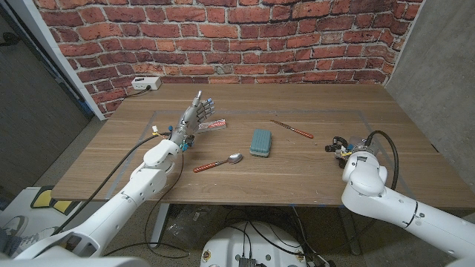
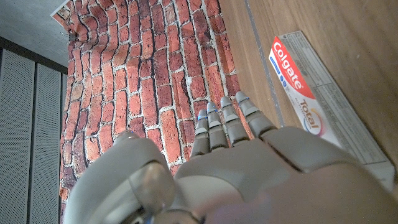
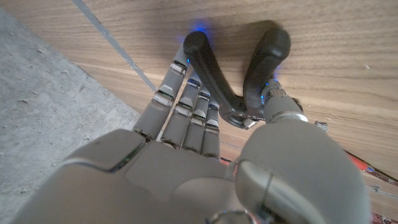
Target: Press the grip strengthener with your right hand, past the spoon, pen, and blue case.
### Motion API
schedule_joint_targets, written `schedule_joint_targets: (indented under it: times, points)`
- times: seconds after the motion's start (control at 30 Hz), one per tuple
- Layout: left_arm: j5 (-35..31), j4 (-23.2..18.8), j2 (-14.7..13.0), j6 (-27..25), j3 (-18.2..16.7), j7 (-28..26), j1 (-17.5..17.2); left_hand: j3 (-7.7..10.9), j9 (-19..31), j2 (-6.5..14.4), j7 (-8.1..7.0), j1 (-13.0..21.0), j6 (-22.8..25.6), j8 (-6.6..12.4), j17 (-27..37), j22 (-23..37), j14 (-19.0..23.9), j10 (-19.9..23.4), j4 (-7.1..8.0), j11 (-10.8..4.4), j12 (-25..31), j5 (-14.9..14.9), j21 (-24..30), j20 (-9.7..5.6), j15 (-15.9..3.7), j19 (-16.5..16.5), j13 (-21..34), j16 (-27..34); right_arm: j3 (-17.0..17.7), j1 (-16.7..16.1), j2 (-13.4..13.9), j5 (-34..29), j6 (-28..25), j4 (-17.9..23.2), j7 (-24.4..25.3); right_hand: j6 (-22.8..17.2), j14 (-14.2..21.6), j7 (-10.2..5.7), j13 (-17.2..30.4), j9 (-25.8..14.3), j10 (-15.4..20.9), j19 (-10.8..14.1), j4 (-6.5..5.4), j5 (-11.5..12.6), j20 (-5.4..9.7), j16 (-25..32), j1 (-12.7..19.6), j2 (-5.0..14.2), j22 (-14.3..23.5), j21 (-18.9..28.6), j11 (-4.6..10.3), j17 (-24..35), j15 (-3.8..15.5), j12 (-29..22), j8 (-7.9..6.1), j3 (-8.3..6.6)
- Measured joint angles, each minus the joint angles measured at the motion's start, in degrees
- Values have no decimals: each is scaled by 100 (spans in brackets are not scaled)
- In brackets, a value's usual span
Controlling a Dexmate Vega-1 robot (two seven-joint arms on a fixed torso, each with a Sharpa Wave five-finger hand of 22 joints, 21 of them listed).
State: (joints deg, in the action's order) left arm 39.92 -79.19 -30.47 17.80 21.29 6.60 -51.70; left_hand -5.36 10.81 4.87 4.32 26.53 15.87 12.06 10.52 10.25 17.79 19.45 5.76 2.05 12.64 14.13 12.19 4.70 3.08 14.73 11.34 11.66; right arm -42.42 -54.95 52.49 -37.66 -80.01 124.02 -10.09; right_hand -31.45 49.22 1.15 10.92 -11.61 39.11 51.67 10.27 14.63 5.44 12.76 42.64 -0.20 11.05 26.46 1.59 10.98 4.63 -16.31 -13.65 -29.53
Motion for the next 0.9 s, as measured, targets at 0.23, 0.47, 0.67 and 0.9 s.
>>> schedule_joint_targets:
  times: [0.23,0.47,0.67,0.9]
  points:
    - [3,29,4,7,0,23,21,0,0,0,0,0,0,0,0,0,0,16,0,-16,0,0,0,0,0,0,0,0,75,-6,-6,17,16,76,112,-10,91,8,0,0,0,93,0,-1,92,-40,0,0,16,34,0,-7,88,6,0,0]
    - [8,48,4,21,-5,42,37,0,-1,0,0,0,0,0,0,0,0,16,0,-16,0,0,0,0,0,0,-1,0,134,-1,-20,23,13,151,202,-13,127,4,0,0,0,154,0,-2,153,-44,30,-30,14,39,0,-16,151,22,34,0]
    - [12,73,7,35,-11,57,58,0,-1,0,0,0,0,0,0,0,0,13,0,-13,0,0,0,0,0,0,-1,-4,179,-1,-31,9,11,211,296,-19,123,-2,0,2,-1,154,-56,-7,153,-83,53,-53,14,39,0,-19,156,44,39,-118]
    - [13,94,16,58,-15,65,70,-17,-1,0,0,0,0,-21,0,0,14,12,18,-13,-29,0,0,0,-14,0,-1,-26,221,-1,-25,98,7,292,537,-19,123,-2,0,2,-2,173,-49,-9,171,-83,83,-83,14,39,-1,5,155,44,39,-125]
